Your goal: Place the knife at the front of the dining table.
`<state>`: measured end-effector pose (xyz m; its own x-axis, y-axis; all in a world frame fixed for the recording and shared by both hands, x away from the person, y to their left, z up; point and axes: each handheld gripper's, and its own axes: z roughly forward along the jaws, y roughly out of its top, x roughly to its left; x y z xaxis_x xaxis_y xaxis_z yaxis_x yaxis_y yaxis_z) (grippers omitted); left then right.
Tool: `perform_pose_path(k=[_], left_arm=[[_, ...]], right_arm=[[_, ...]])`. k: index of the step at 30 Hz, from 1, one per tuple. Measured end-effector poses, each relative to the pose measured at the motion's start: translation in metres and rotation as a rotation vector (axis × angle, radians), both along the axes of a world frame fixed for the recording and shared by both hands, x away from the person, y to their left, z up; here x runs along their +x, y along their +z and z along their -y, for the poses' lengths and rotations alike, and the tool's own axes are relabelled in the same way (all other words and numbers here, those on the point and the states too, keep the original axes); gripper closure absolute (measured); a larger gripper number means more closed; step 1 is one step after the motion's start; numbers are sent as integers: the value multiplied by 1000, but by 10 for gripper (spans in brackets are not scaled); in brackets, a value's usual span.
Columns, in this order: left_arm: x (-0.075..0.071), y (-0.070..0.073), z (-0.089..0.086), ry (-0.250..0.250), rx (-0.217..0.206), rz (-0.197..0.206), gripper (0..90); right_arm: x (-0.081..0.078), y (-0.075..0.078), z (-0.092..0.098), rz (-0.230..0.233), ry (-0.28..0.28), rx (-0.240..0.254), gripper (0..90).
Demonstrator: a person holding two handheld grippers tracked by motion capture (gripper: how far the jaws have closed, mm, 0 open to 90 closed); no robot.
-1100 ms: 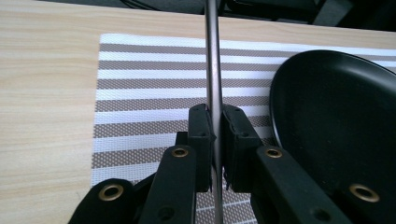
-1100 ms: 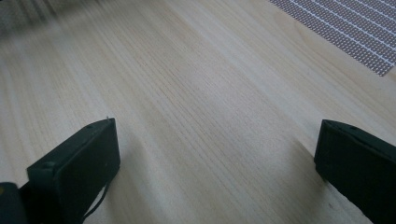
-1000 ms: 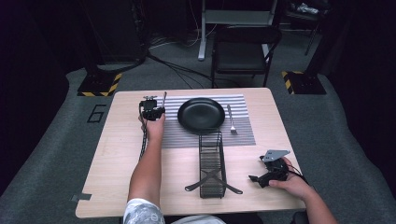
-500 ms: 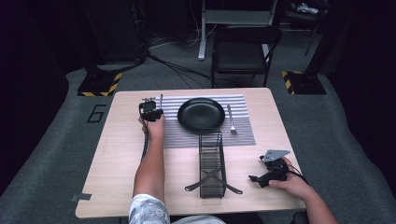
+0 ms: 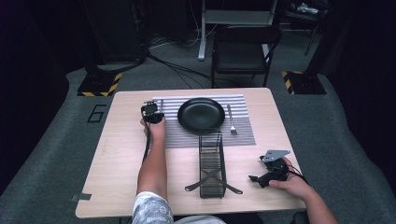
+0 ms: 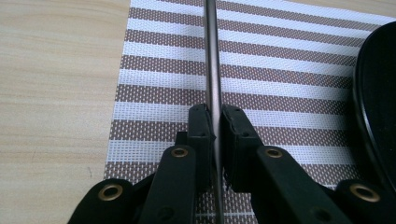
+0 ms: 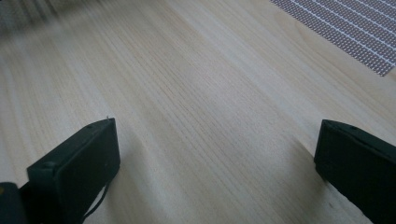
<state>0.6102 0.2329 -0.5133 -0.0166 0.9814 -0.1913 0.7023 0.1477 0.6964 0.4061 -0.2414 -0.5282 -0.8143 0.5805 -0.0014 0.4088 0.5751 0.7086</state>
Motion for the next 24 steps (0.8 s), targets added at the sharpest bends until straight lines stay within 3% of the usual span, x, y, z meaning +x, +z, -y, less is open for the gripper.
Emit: perform_pose_path(k=[11,13,15,19,24], left_arm=[[0,-1,1,-2,0,1,813],[0,-1,2,-20,23,0,808],[0,-1,3,-30,-1,3,799],[0,-2,7,-66,-8,11,782],[0,-2,12,-75,-6,19,740]], right_arm=[[0,0,0,-1,3,-2,0],[0,0,0,-1,-1,1,0],[0,0,0,0,1,-1,0],[0,0,0,-1,2,-1,0],[0,0,0,-2,2,0,0]])
